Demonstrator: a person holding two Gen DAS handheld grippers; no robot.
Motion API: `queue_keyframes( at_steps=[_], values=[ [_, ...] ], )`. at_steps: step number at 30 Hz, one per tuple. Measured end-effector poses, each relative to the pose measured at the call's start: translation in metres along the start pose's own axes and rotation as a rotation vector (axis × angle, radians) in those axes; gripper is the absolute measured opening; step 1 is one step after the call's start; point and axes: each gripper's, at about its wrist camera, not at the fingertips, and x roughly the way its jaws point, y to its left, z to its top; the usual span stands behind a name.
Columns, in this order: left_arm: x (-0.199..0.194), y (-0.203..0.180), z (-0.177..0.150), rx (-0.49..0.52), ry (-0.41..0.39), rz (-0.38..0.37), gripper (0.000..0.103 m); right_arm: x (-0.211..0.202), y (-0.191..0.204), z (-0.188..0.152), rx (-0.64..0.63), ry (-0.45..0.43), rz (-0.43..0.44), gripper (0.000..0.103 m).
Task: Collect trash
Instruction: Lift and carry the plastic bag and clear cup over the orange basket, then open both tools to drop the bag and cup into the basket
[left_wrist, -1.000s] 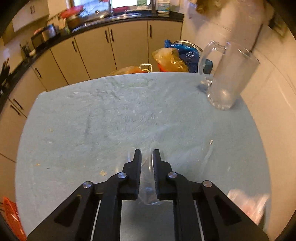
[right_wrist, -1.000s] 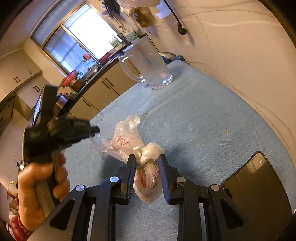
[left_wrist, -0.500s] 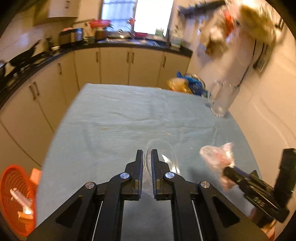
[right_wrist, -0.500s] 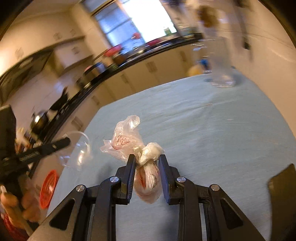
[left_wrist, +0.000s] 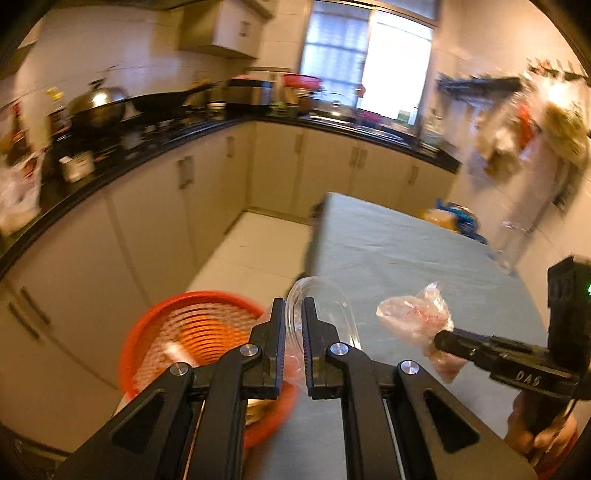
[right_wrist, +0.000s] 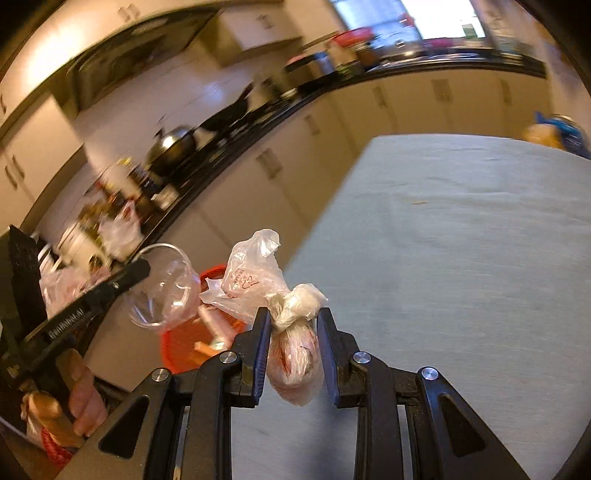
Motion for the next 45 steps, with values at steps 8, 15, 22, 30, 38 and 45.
queue_keyframes(
  at_steps=[8,15,22,30,38,45],
  values=[
    [0.005,0.095,-0.033,-0.082,0.027,0.049,0.008,0.085,0.077,0.011,-0.045,0.107,0.056,0.028],
    [0.031,0.111,-0.05,-0.09,0.046,0.053,0.008,0.144,0.103,0.008,-0.063,0.175,0.0,0.028],
    [0.043,0.112,-0.065,-0.082,0.054,0.06,0.008,0.174,0.102,0.004,-0.045,0.214,-0.048,0.031],
    [0.04,0.105,-0.067,-0.067,0.042,0.062,0.017,0.17,0.104,0.008,-0.041,0.209,-0.026,0.046],
    [0.008,0.094,-0.068,-0.063,-0.055,0.136,0.047,0.125,0.104,0.009,-0.068,0.118,-0.047,0.046],
    [-0.049,0.056,-0.093,-0.036,-0.223,0.308,0.09,0.043,0.114,-0.019,-0.214,-0.053,-0.169,0.063]
  ],
)
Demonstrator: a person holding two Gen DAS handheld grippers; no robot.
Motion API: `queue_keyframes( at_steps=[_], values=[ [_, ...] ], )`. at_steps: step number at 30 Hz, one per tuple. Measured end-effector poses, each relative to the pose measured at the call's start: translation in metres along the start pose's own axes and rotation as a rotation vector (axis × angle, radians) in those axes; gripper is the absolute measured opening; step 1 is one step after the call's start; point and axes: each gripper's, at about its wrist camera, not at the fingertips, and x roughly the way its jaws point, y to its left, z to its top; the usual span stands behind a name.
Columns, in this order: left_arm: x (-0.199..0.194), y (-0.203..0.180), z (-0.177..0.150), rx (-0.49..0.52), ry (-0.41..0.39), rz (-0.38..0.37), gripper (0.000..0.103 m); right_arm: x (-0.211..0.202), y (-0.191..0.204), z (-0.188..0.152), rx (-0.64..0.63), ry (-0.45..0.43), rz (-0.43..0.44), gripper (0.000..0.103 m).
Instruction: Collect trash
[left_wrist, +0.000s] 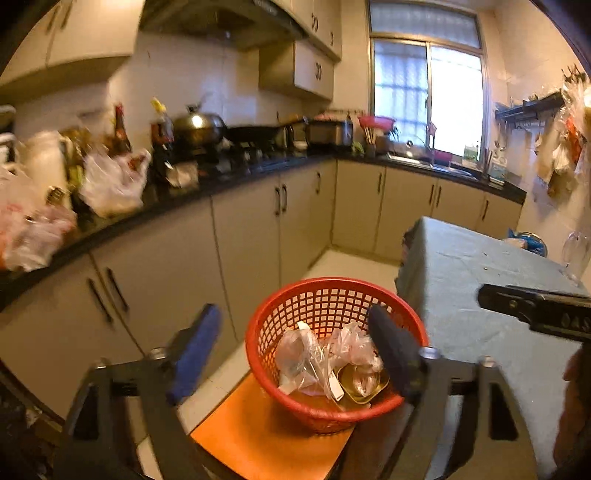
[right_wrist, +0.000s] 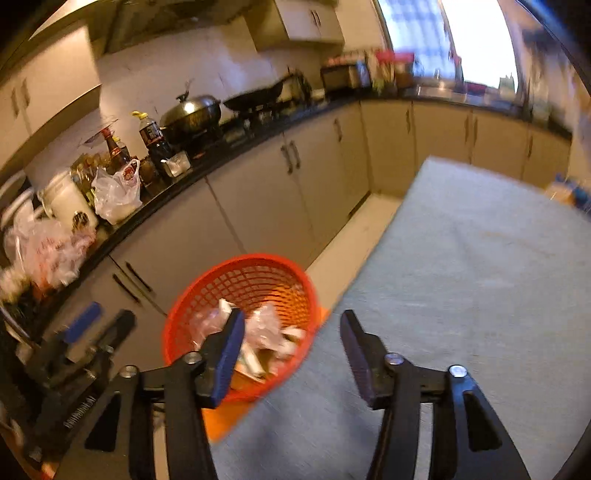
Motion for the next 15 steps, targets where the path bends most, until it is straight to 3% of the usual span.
queue_keyframes(
  at_steps=[3,8,15],
  values=[
    [-0.031,-0.017,-0.011,0.037,-0.047,0.027,0.095,-0.037,0.001,-0.022,-0.069,-0.062,-0.062,0.07],
    [-0.061,-0.04,-0.03,0.069,-0.024,0.046,0.099,-0.092,-0.004,-0.062,-0.125,-0.144,-0.142,0.083],
    [-0.081,-0.048,-0.052,0.053,0.022,0.032,0.099,-0.131,-0.011,-0.109,-0.119,-0.184,-0.197,0.087]
  ],
)
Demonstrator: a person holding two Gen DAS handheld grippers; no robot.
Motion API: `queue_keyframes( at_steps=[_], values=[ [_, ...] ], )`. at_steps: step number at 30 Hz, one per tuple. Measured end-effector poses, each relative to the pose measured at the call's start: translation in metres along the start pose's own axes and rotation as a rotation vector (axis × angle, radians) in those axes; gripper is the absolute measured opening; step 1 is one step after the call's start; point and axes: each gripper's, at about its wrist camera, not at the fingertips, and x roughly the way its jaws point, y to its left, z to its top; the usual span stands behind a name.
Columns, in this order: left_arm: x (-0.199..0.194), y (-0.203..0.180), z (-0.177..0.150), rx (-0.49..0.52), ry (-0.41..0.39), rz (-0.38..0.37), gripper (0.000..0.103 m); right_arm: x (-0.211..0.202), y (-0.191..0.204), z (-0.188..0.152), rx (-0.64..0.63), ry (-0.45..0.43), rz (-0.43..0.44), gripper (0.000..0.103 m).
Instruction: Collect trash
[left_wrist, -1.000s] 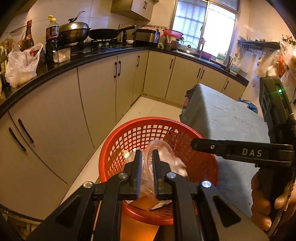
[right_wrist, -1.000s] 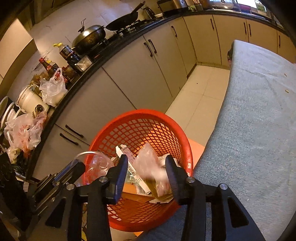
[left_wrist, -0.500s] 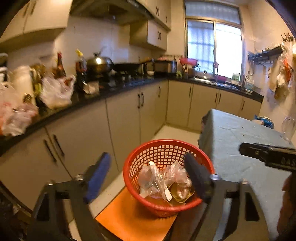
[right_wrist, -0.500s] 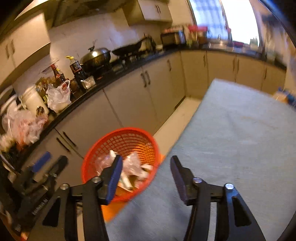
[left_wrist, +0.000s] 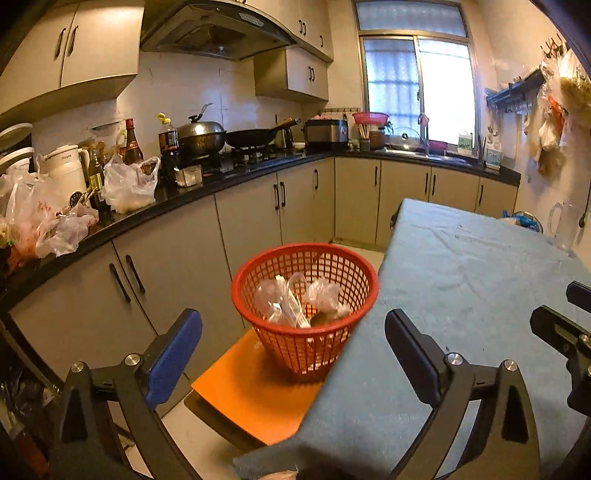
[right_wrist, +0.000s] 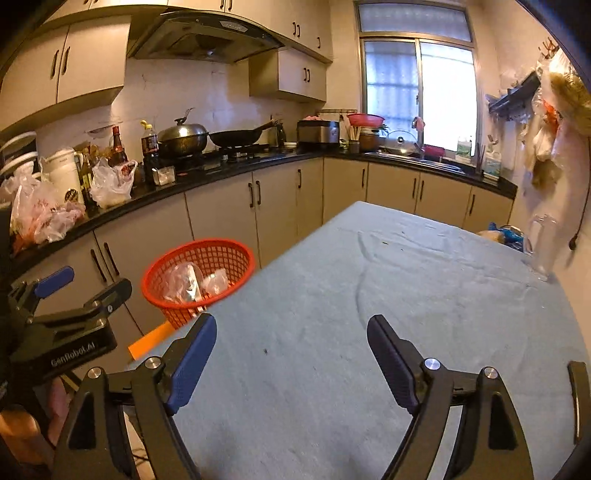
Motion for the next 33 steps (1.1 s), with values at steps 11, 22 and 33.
queue_keyframes(
  at_steps=[11,22,33],
  values=[
    [0.0,0.005,-0.006,0.006,0.019,0.009,0.099,-0.008,0.004,-0.005,0.0,-0.004,0.012,0.088],
    [0.009,0.011,-0.01,-0.007,0.035,0.014,0.099,-0.001,0.011,-0.005,-0.011,0.022,0.021,0.088],
    [0.01,0.014,-0.011,-0.009,0.039,0.018,0.099,-0.001,0.016,-0.006,-0.02,0.028,0.024,0.088]
  ],
)
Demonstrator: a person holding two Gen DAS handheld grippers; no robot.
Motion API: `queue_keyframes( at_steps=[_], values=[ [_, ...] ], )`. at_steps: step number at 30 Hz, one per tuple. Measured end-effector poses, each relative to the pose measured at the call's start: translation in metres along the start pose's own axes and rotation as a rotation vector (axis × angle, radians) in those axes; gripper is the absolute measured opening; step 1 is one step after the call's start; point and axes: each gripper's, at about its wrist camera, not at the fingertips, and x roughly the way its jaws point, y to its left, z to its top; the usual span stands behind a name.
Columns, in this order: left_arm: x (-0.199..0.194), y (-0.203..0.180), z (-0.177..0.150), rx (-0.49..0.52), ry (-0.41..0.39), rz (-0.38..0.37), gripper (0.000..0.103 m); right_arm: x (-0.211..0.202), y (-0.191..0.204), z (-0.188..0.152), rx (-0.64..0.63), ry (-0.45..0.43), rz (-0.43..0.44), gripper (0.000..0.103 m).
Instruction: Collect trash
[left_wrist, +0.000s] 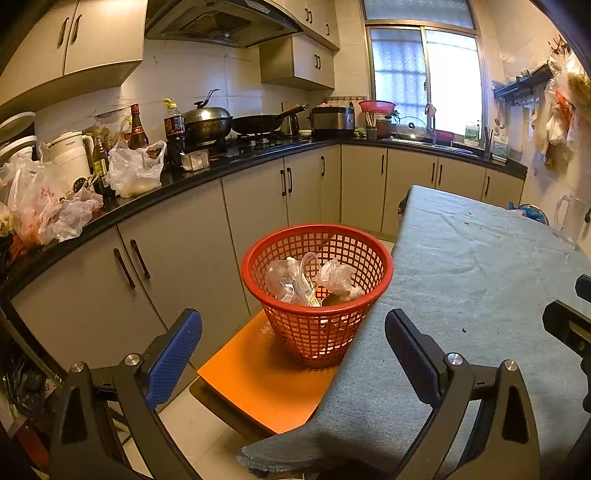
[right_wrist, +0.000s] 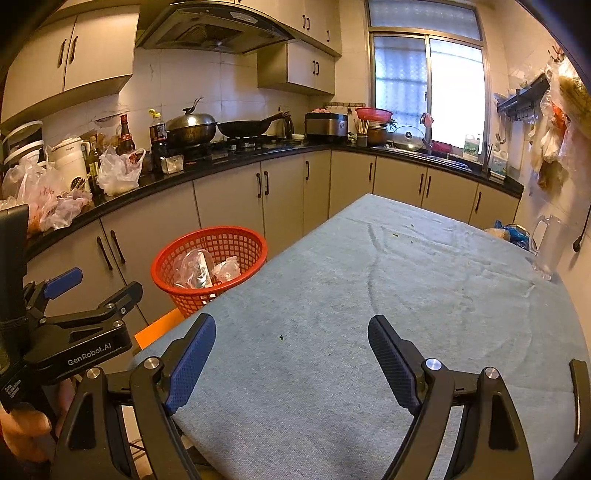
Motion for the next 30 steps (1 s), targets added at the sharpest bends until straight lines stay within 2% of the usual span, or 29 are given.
queue_keyframes(
  at_steps=[30],
  values=[
    [0.0,0.0061,-0.0036,0.004,0.002,0.003,0.099,0.0014,0.0025,-0.004,0.003,0.017,-0.001,0.089]
  ],
)
